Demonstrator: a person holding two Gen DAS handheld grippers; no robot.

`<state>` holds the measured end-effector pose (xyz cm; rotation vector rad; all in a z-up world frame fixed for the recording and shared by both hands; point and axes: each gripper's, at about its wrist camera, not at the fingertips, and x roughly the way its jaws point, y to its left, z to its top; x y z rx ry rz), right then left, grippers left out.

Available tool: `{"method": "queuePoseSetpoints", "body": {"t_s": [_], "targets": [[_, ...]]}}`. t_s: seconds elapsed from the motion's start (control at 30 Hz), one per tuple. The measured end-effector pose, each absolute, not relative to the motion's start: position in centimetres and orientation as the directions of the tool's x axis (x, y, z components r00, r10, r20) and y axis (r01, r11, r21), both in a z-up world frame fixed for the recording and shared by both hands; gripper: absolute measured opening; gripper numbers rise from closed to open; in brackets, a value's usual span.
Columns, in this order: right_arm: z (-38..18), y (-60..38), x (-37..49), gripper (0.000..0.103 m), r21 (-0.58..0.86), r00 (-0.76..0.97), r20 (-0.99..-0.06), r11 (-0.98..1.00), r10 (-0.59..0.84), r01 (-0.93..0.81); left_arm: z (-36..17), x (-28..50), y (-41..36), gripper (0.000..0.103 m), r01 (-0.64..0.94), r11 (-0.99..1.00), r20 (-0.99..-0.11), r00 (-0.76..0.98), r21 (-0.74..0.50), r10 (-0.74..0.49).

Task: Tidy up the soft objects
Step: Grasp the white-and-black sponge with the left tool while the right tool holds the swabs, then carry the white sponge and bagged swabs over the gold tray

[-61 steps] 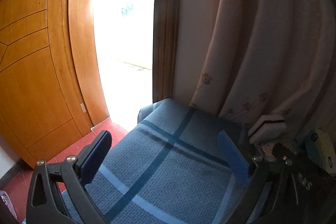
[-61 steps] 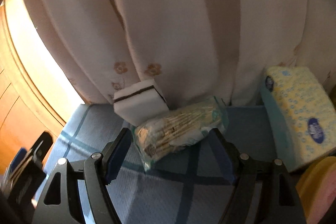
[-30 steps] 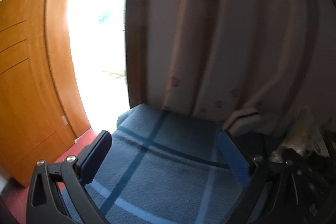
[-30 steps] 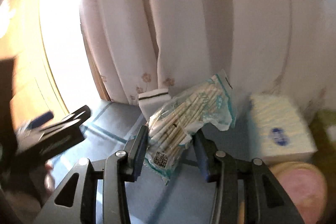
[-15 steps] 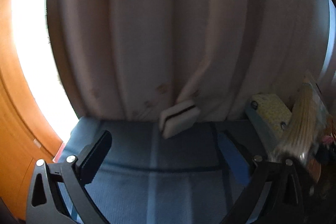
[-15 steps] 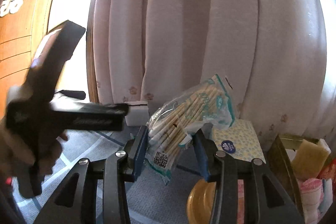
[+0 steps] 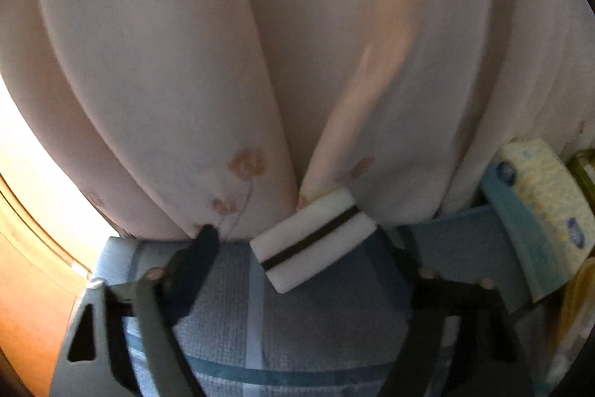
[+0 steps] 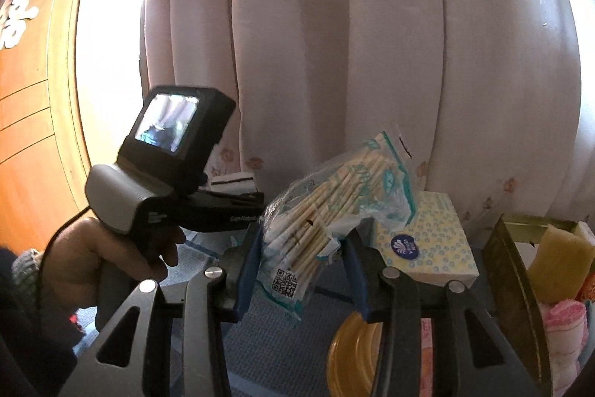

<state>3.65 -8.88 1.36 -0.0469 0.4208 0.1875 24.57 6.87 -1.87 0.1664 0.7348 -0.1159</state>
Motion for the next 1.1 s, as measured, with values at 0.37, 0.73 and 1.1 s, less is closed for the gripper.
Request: {"method": "queuePoseSetpoints", "body": {"t_s": [0.37,0.73,1.1], "targets": [[2.0,-8.5,3.1,0.045,-0.026,0.908,-0.385,0.982,0.164,-0.188,-0.7,21.3,8.1,0.048,0.137,0.990,-0.640,0.764,0.026,-0.089],[1.9,-8.3,1.8,0.045,-0.062,0.940,-0.321,0.988,0.112,-0.139,0.4,13.3,6.7,0.049,0.000,0.999,-0.524,0.852,0.041,0.021],[2.1,-8.6,0.1,0.046,-0.090,0.951,-0.300,0.990,0.075,-0.106,0.0,11.1,7.8,0.049,-0.067,0.996,-0.440,0.894,0.062,0.088]]}}
